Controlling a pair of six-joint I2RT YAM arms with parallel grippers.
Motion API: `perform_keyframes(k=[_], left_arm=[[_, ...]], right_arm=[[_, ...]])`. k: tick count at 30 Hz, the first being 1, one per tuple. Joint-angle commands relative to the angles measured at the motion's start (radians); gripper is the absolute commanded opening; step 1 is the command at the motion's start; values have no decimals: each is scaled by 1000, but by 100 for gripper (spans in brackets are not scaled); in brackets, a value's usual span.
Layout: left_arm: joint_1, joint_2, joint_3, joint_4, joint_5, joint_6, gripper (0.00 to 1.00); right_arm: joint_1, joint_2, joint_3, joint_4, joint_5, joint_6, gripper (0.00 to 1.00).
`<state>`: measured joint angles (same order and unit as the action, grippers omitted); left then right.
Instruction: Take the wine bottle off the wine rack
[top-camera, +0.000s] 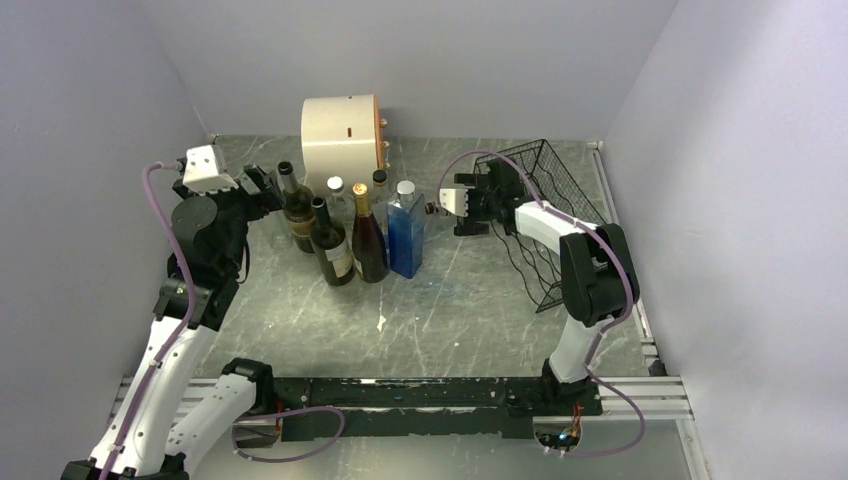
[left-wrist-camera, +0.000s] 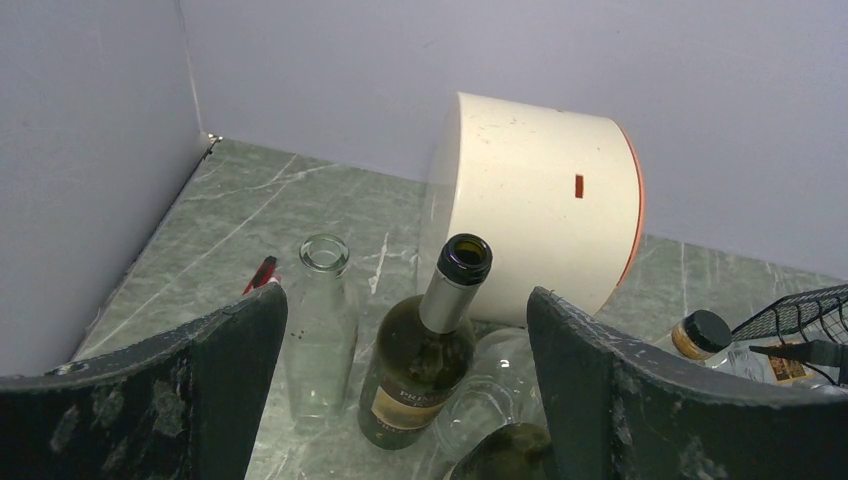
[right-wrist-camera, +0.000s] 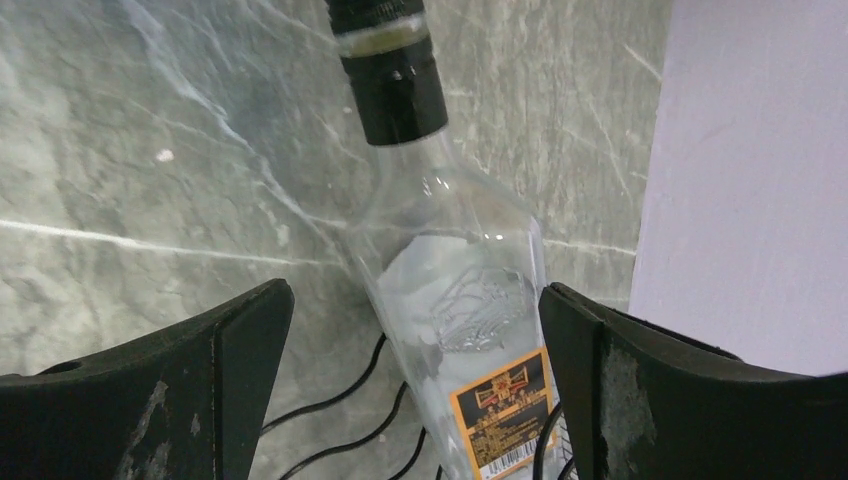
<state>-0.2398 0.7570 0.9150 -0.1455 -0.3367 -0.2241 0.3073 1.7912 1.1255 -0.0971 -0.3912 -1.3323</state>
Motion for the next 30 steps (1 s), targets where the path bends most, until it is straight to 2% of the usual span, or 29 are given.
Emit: perform_keyframes(k=[1, 9, 12, 17, 25, 30], left_arm=[[-8, 5, 8, 31, -14, 8, 93], [-7, 8, 7, 31, -21, 11, 93], [-7, 11, 6, 32, -21, 11, 93], [-10, 14, 6, 32, -14, 9, 93], [-19, 32, 5, 33, -8, 6, 93], [-21, 42, 5, 33, -2, 5, 93]], right_arm=[[-36, 38, 68, -97, -58, -43, 99], [-53, 94, 104, -76, -111, -28, 99], [-66, 98, 91, -36, -51, -17, 98], [-131, 57, 41, -39, -25, -22, 98], [-203, -24, -56, 69, -40, 30, 98], [-208, -41, -55, 36, -48, 12, 98]])
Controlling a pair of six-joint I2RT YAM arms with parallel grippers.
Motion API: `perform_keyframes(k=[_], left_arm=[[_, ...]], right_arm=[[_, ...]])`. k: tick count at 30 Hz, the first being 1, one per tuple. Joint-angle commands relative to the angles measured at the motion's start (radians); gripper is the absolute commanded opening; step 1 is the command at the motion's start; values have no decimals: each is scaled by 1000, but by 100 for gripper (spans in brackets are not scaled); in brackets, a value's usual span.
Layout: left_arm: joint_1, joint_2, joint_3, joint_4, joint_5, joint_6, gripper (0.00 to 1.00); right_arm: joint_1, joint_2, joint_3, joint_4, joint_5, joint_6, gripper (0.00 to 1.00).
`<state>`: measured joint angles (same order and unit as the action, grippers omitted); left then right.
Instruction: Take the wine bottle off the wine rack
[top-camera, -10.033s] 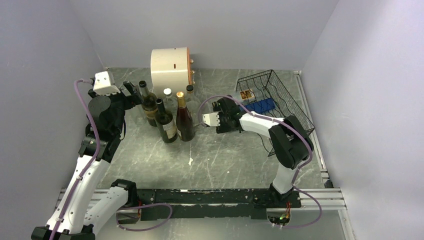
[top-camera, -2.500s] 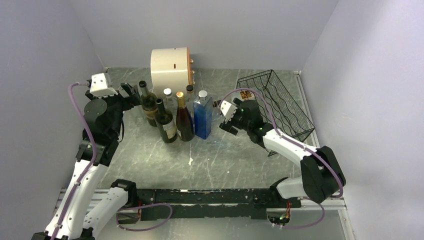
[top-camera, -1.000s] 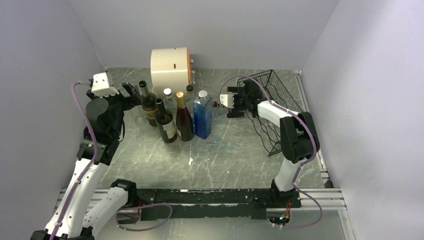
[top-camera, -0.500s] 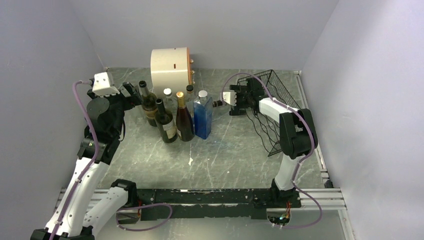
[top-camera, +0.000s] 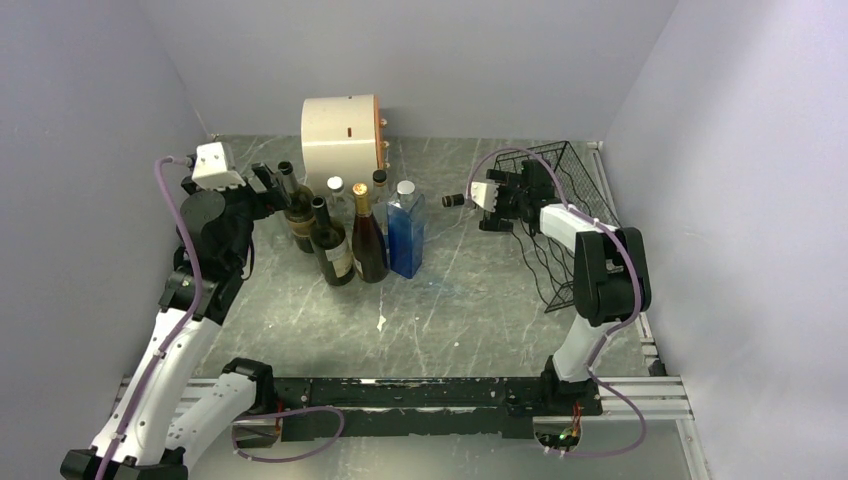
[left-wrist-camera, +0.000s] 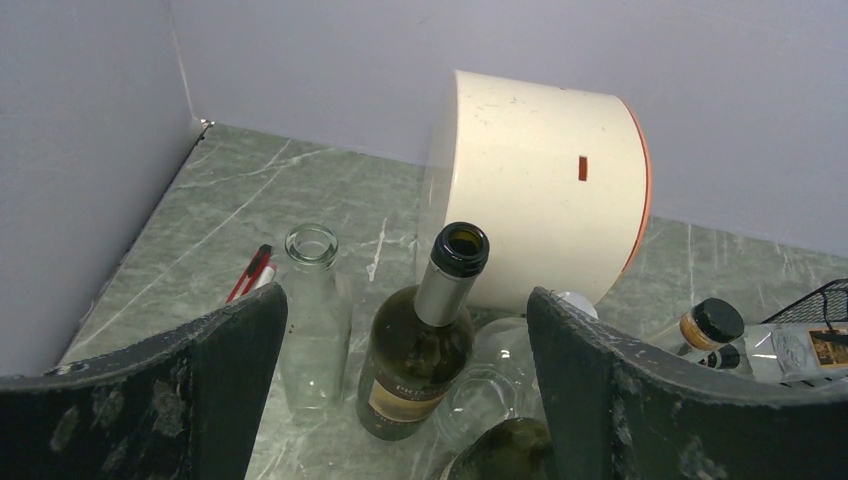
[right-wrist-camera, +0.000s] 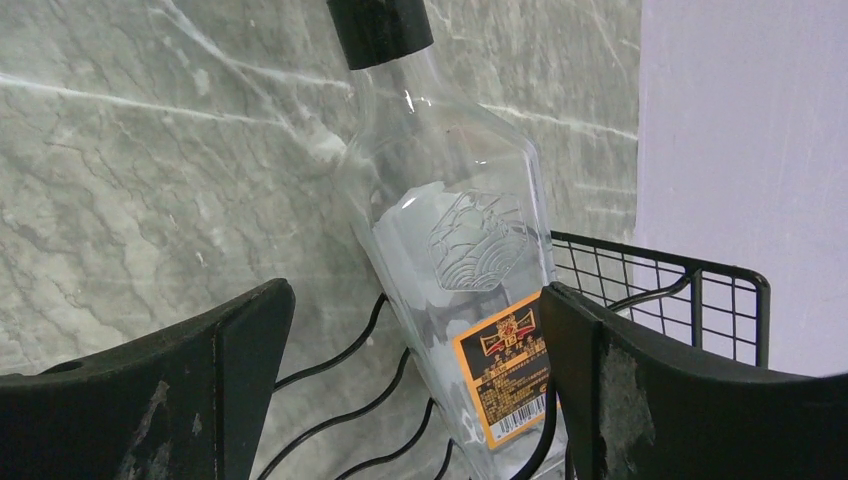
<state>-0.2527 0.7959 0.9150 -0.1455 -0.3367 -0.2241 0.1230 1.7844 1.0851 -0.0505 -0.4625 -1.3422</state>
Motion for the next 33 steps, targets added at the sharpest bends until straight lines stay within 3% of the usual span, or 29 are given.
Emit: perform_keyframes(k=[1, 8, 18, 33], left_arm=[[-9, 3, 4, 33, 0, 5, 93], [-9, 6, 6, 33, -4, 6, 93], [-9, 6, 7, 32, -16, 11, 93], [-10, 6, 7, 30, -18, 11, 93]], right_arm=[[-17, -39, -13, -20, 17, 16, 98], [71, 24, 87, -116, 72, -36, 99], [81, 187, 306, -280, 135, -136, 99], [88, 317, 353, -295, 207, -189, 96]])
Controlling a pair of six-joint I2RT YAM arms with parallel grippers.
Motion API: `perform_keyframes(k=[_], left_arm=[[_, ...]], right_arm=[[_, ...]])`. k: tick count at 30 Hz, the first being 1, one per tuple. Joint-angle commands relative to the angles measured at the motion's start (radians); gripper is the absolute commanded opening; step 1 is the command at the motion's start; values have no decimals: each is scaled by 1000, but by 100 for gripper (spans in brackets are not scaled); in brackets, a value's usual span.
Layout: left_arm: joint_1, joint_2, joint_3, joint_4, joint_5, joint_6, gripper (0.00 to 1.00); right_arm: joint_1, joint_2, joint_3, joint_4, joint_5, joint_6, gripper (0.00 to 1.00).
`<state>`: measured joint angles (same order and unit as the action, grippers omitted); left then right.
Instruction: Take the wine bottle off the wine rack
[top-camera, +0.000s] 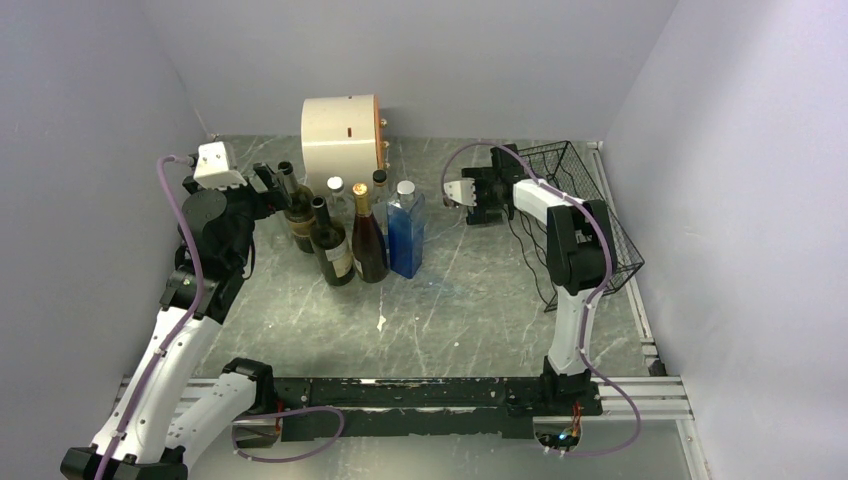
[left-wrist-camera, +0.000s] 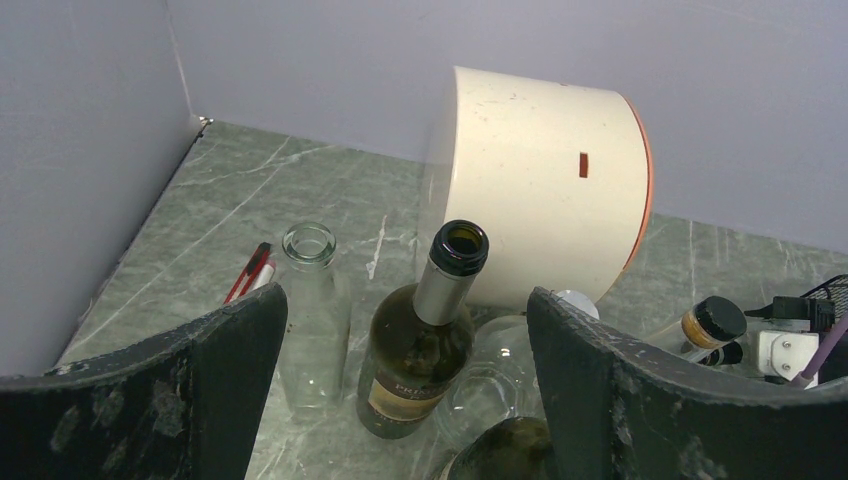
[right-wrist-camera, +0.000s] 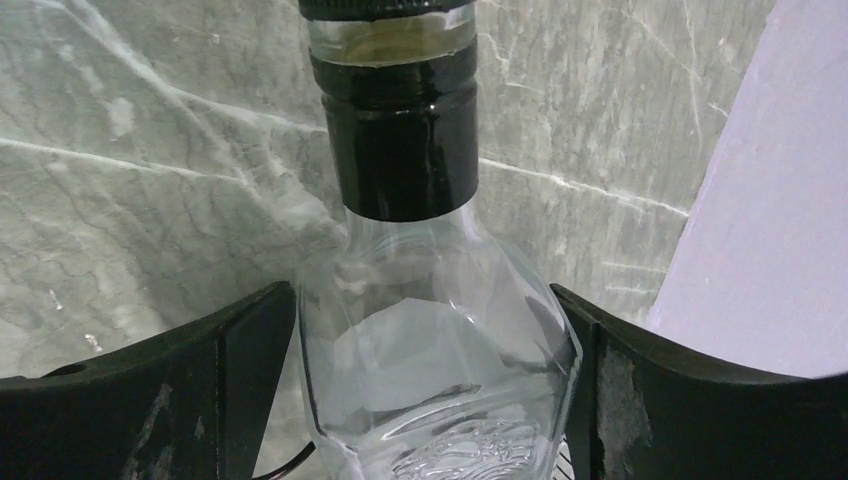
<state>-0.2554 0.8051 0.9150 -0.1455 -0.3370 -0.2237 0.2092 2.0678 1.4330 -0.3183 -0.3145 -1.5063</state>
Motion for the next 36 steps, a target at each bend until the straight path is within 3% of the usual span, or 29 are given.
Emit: perform_keyframes(k=[1, 8, 12, 22, 36], left_arm=[[-7, -4, 7, 29, -17, 11, 93], [-7, -4, 7, 31, -12, 9, 93], [-7, -12, 6, 33, -8, 9, 93], [-12, -26, 7, 31, -2, 3, 93], [-19, -48, 9, 30, 7, -3, 93]], right_arm=[[4, 33, -2, -16, 72, -33, 95], [12, -26, -69, 57, 63, -52, 77], [18, -72, -110, 77, 43, -37, 60], [78, -241, -416, 397, 121, -61, 37], [120, -427, -643, 539, 175, 5, 25]])
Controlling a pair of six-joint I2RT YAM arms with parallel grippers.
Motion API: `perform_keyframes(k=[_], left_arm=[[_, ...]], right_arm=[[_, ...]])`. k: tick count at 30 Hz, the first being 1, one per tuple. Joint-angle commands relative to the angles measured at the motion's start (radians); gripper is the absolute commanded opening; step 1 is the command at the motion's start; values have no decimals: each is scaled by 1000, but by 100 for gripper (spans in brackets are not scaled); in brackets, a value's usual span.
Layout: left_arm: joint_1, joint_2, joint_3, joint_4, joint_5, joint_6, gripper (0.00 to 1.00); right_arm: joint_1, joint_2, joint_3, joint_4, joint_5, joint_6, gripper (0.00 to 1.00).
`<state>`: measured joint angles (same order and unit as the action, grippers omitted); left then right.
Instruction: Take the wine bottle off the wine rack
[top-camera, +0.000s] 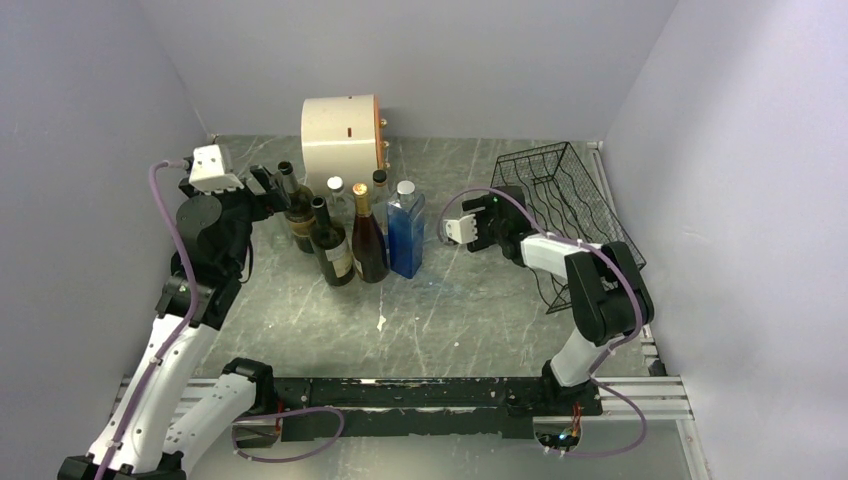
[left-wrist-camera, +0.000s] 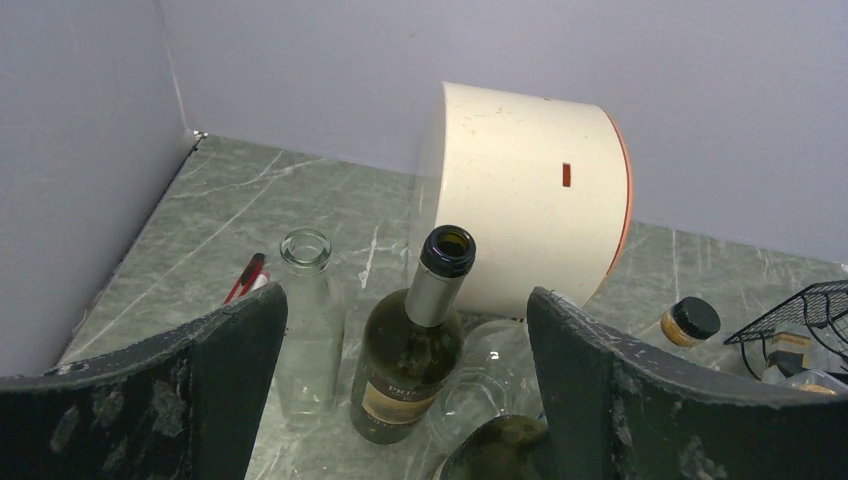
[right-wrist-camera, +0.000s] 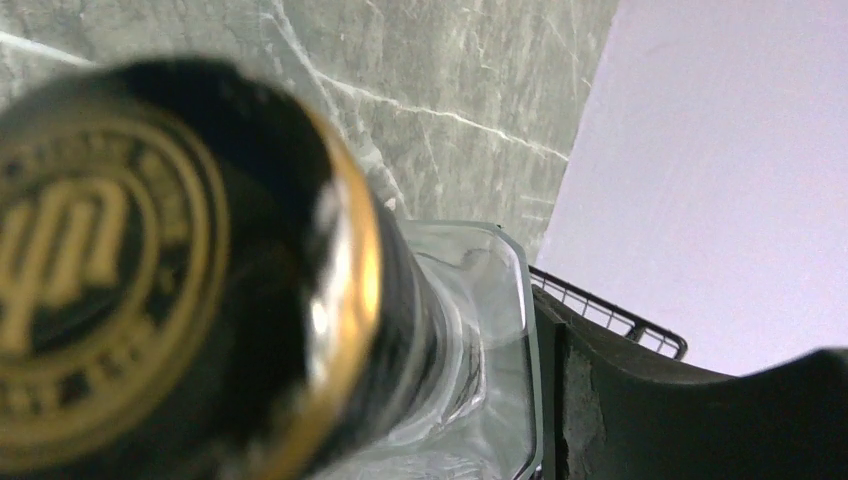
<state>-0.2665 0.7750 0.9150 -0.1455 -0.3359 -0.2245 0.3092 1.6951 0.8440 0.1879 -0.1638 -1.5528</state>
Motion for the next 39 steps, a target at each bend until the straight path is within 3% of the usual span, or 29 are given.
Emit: perform_keyframes(k=[1, 18, 35, 39], left_arm=[[-8, -17, 8, 30, 7, -3, 93], [-19, -21, 9, 30, -5, 2, 93], [-19, -11, 3, 33, -9, 4, 93], [-19, -10, 1, 34, -13, 5, 93]], right_arm=[[32, -61, -67, 39, 39, 56, 24], [167, -238, -197, 83, 111, 219, 18], [286, -459, -252, 92, 103, 452, 0], [291, -507, -248, 99, 101, 525, 0]])
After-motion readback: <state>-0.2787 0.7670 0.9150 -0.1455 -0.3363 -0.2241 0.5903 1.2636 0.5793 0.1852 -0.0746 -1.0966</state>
